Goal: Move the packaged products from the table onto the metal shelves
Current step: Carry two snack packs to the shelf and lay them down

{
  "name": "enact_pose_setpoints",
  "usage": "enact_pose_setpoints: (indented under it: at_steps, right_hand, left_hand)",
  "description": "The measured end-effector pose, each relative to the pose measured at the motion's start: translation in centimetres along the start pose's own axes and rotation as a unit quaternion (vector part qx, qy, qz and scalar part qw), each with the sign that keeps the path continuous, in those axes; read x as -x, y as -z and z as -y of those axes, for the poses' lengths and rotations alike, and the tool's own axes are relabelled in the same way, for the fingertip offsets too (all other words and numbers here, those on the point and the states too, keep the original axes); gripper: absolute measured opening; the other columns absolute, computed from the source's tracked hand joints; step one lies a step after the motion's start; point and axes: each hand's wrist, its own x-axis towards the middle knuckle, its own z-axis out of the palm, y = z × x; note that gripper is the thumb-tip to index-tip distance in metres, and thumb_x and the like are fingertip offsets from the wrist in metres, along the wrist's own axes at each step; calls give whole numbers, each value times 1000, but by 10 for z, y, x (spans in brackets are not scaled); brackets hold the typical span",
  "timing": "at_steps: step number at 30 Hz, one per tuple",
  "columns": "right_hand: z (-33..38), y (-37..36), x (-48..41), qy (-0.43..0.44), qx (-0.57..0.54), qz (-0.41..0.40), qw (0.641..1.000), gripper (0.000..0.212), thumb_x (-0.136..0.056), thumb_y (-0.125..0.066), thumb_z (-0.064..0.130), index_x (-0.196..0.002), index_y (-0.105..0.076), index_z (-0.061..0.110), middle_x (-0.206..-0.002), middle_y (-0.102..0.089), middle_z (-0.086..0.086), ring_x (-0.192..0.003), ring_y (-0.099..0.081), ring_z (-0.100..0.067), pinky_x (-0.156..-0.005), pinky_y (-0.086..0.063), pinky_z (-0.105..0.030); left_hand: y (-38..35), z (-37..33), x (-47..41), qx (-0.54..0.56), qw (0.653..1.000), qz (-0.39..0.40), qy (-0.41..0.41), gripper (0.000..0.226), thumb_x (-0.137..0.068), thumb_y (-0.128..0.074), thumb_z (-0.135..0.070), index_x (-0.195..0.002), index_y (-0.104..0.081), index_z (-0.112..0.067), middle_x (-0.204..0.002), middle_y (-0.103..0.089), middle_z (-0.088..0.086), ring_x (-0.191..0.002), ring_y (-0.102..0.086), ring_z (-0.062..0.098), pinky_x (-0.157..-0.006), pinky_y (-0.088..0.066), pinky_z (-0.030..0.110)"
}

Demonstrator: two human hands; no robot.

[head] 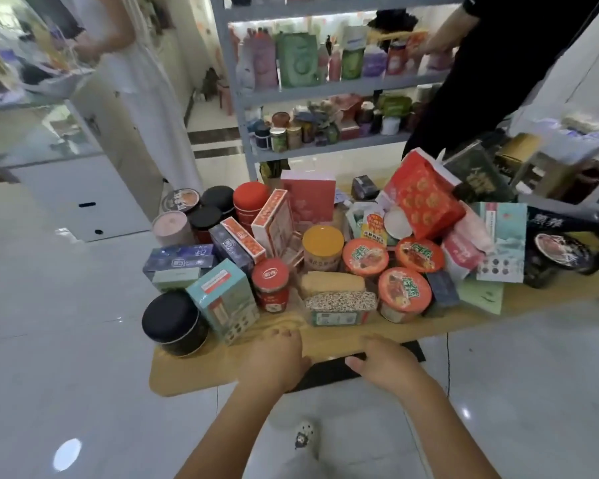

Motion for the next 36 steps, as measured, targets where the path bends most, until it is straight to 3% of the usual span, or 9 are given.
enact_pose_setpoints:
  at_steps: [7, 11, 16, 20, 22, 26, 31, 34, 36]
  right_hand:
    - [-20, 25, -62, -33, -2, 21, 999, 32, -89, -48, 37, -115, -54, 20, -125, -58, -2, -110, -56, -23, -89, -47, -34]
    - [-21, 36, -105, -20, 33, 11, 999, 44, -92, -50, 41, -128, -52, 17, -132, -54, -5, -118, -53, -24, -95, -46, -36]
    - [-19, 43, -144, 11, 65, 14, 998, 62, -96, -47, 42, -149, -28, 16, -155, -27, -6, -140, -31, -25, -111, -33, -40]
    - [-25, 39, -154, 17, 94, 19, 995, 59, -96, -48, 42, -145, -32, 15, -150, -26, -6, -130, -40, -28, -103, -38, -42]
    - [-30, 39, -156, 28, 101, 13, 994, 53, -95, -50, 41, -140, -37, 17, -142, -29, -4, -122, -46, -26, -96, -43, -42]
    - [-37, 54, -163, 64, 114, -10, 991, 42, -96, -48, 34, -136, -41, 21, -137, -34, -1, -119, -47, -25, -95, -39, -44]
    - [-45, 69, -175, 129, 144, -28, 981, 45, -97, -49, 30, -139, -38, 17, -144, -33, -6, -126, -41, -26, -95, -40, -41]
    - [-48, 69, -180, 170, 162, -24, 972, 53, -99, -47, 34, -144, -32, 12, -141, -36, -6, -127, -39, -25, -99, -37, -42]
    - [-52, 64, -186, 190, 159, -15, 969, 58, -97, -49, 36, -145, -31, 9, -139, -39, -7, -126, -40, -26, -100, -37, -40]
  left_hand:
    - [9, -10, -80, 17, 999, 6, -28, 56, -96, -46, -39, -143, -32, -12, -146, -41, 7, -128, -44, 28, -92, -43, 39]
    - [9, -10, -125, 18, 999, 11, -43, 80, -96, -48, -40, -153, -1, -11, -160, -11, 9, -146, -15, 28, -116, -20, 43]
    - [-12, -22, -161, -28, 997, 44, -52, 79, -94, -46, -24, -152, 4, -7, -159, 4, 17, -147, -1, 32, -117, -4, 49]
    - [-28, -35, -162, -81, 996, -16, -45, 75, -88, -54, -27, -149, -18, -2, -148, -20, 18, -127, -38, 36, -108, -30, 46]
    - [-32, -38, -167, -77, 993, -87, -29, 70, -77, -63, -27, -139, -40, -6, -133, -39, 12, -108, -51, 29, -91, -44, 39]
    - [-36, -42, -171, -20, 991, -134, -11, 72, -37, -85, -17, -100, -50, -10, -93, -58, 10, -77, -58, 27, -55, -46, 36]
    - [-60, -57, -166, 49, 992, -80, 89, 78, -29, -89, -22, -96, -51, -13, -86, -62, 6, -79, -62, 29, -58, -49, 39]
    - [-71, -71, -161, 73, 981, -63, 167, 59, -69, -75, -29, -117, -45, -15, -113, -59, 3, -105, -57, 26, -82, -44, 38]
    - [-78, -79, -155, 86, 975, -45, 201, 59, -83, -65, -34, -131, -35, -17, -126, -50, 1, -116, -51, 22, -86, -42, 35]
